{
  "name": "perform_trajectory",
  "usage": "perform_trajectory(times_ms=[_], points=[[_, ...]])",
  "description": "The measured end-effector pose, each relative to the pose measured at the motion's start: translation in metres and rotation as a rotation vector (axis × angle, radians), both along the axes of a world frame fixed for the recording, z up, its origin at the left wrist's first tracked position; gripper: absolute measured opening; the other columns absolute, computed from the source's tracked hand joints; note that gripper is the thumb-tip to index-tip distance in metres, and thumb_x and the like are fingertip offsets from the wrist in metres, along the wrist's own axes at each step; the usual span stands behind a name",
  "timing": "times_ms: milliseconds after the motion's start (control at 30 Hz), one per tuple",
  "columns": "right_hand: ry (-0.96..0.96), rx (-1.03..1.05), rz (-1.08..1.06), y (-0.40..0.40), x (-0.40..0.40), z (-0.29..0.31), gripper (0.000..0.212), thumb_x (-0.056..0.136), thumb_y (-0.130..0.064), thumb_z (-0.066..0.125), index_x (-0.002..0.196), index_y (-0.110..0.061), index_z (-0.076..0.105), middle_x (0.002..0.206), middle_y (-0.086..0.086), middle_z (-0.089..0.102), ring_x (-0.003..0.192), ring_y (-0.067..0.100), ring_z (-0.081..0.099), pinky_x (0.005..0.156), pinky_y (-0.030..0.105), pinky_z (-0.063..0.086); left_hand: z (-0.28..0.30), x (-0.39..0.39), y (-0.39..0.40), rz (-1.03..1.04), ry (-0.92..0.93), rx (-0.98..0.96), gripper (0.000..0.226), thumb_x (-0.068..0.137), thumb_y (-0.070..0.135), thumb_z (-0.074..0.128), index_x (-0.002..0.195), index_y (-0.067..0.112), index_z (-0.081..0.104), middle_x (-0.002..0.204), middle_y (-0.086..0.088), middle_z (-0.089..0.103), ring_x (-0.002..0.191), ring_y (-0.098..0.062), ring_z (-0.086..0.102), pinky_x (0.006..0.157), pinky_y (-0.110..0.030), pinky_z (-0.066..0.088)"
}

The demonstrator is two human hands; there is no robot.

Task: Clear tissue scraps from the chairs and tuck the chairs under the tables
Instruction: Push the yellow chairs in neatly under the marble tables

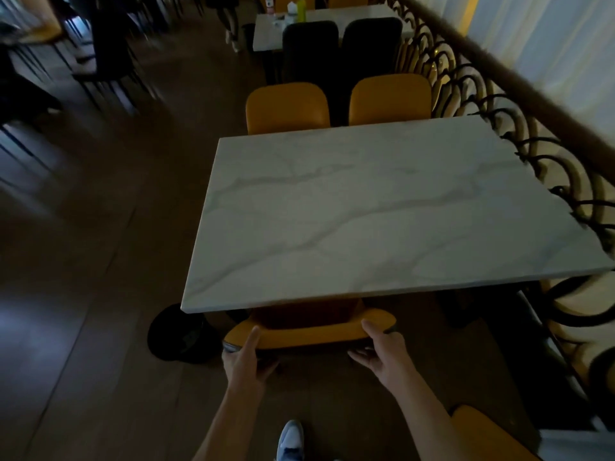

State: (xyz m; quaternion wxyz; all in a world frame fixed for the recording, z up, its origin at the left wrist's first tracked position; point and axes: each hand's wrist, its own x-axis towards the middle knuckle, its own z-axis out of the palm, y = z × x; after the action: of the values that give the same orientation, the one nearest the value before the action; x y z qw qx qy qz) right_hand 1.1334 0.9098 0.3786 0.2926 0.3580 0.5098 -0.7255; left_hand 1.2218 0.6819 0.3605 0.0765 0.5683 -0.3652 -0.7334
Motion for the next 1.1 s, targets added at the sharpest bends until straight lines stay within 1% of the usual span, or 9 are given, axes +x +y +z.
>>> perform_trajectory(times_ms=[167,333,433,600,733,833,933,1000,1100], points=[[0.007,-0.01,0.013,-0.005,-0.017,-0.008,0.031,0.088,-0.012,0.071,0.113,-0.005,0.055,0.123,0.025,0.054,0.107,0.042,0.058,0.081,0.056,0.056,-0.002,-0.015,-0.008,0.018,0.003,0.017,0.078,0.079,0.02,0.083,0.144,0.025,0.04,0.134,-0.015,0.051,0.12,-0.04,0.054,0.062,-0.051,0.061],[0.022,-0.009,-0.009,-0.018,-0.03,-0.011,0.032,0.089,-0.012,0.069,0.117,-0.005,0.055,0.126,0.026,0.053,0.109,0.043,0.057,0.079,0.055,0.056,-0.003,-0.029,-0.019,0.017,0.014,0.029,0.077,0.079,0.019,0.082,0.143,0.024,0.039,0.135,-0.015,0.049,0.121,-0.041,0.053,0.071,-0.057,0.059],[0.015,-0.006,-0.018,-0.02,-0.032,-0.014,0.032,0.089,-0.011,0.069,0.117,-0.006,0.053,0.124,0.026,0.053,0.108,0.042,0.058,0.081,0.056,0.055,-0.005,-0.033,-0.021,0.018,-0.012,0.035,0.079,0.08,0.019,0.082,0.145,0.024,0.037,0.137,-0.015,0.047,0.123,-0.041,0.051,0.068,-0.055,0.059],[0.013,0.001,-0.016,-0.018,-0.032,-0.017,0.038,0.089,-0.015,0.07,0.122,-0.007,0.052,0.124,0.025,0.054,0.108,0.042,0.059,0.072,0.052,0.058,-0.007,-0.033,-0.019,0.019,-0.006,0.037,0.082,0.08,0.018,0.081,0.147,0.024,0.034,0.138,-0.014,0.046,0.125,-0.041,0.049,0.065,-0.053,0.058],[0.012,0.019,-0.004,-0.017,-0.031,-0.017,0.037,0.089,-0.017,0.071,0.12,-0.006,0.053,0.126,0.026,0.054,0.107,0.042,0.059,0.069,0.051,0.058,-0.008,-0.031,-0.019,0.007,-0.004,0.027,0.082,0.08,0.022,0.081,0.147,0.025,0.034,0.138,-0.014,0.045,0.124,-0.04,0.049,0.077,-0.06,0.057],[0.006,0.027,0.007,-0.017,-0.03,-0.015,0.038,0.087,-0.021,0.072,0.118,-0.008,0.053,0.125,0.024,0.054,0.108,0.042,0.059,0.075,0.053,0.057,-0.006,-0.029,-0.018,-0.026,0.016,0.001,0.076,0.08,0.029,0.081,0.142,0.026,0.039,0.132,-0.013,0.05,0.11,-0.035,0.058,0.081,-0.063,0.056],[0.024,0.06,0.015,-0.017,-0.024,-0.013,0.054,0.084,-0.031,0.075,0.128,-0.014,0.049,0.127,0.018,0.052,0.113,0.042,0.057,0.084,0.056,0.057,-0.001,-0.025,-0.015,-0.078,0.005,-0.071,0.067,0.082,0.034,0.078,0.138,0.019,0.043,0.128,-0.015,0.056,0.097,-0.03,0.063,0.079,-0.054,0.059],[0.063,0.114,0.02,-0.016,-0.019,-0.009,0.066,0.083,-0.035,0.075,0.138,-0.022,0.042,0.133,0.014,0.049,0.12,0.04,0.052,0.088,0.057,0.055,0.005,-0.021,-0.013,-0.126,-0.042,-0.182,0.073,0.083,0.037,0.076,0.143,0.015,0.04,0.133,-0.016,0.055,0.106,-0.032,0.061,0.078,-0.046,0.058],[0.168,0.249,0.071,-0.012,-0.014,-0.004,0.088,0.085,-0.039,0.073,0.153,-0.025,0.02,0.15,0.015,0.037,0.135,0.039,0.04,0.101,0.058,0.046,0.017,-0.016,-0.011,-0.267,-0.147,-0.433,0.089,0.086,0.04,0.073,0.154,0.011,0.024,0.148,-0.017,0.046,0.132,-0.038,0.047,0.101,-0.049,0.045]])
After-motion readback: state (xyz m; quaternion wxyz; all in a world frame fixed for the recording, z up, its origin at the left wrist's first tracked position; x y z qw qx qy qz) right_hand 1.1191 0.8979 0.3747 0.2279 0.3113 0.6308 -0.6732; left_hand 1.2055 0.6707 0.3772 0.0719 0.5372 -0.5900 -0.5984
